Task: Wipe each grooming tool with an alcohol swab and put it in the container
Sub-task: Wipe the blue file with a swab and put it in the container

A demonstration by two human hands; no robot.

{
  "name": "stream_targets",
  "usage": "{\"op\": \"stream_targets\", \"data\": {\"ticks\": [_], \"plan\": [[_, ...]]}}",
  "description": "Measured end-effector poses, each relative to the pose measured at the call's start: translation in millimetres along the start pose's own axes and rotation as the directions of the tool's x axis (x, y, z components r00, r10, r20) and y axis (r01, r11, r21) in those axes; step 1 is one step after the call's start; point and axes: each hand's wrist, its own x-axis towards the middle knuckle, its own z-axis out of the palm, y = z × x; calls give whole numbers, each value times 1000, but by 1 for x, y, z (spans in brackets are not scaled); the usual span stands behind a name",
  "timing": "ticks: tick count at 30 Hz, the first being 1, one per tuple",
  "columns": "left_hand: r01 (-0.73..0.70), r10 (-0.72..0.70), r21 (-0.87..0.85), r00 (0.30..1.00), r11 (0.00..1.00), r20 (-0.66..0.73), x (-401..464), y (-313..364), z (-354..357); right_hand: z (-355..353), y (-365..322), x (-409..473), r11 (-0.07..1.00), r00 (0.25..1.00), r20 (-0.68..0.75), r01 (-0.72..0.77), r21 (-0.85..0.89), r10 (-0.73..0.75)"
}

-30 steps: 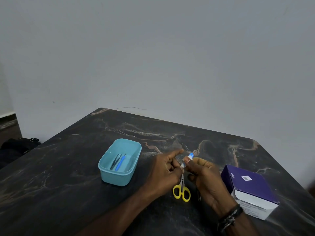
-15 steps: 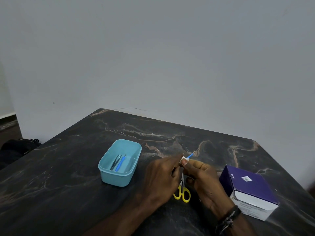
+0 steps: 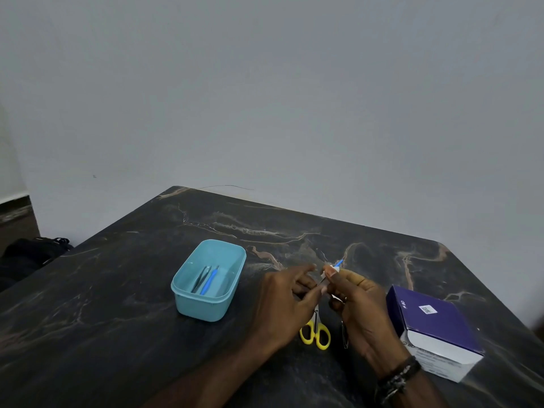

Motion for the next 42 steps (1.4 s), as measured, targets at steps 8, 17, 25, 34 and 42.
{"op": "stream_targets", "data": {"ticks": [8,17,25,34,42], "plan": [[209,-199,-201,978,957,65,1,2,0,2,1,-1,999,1000,0,2,-46,-2],[268,-256,-249,964,931,77,4,3,-1,0,2,0,1000,1000,-12,-5,-29,5],[249,-250,-253,968,935,28,5,2,-2,2,6,0,997,998,60,-27,-73,32],[225,-216,-212,974,951,64,2,3,3,-10,-2,6,997,999,-50,10,70,-7],[205,-203,-184,979,961,29,2,3,0,0,3,0,996,997,58,-39,-75,44]]}}
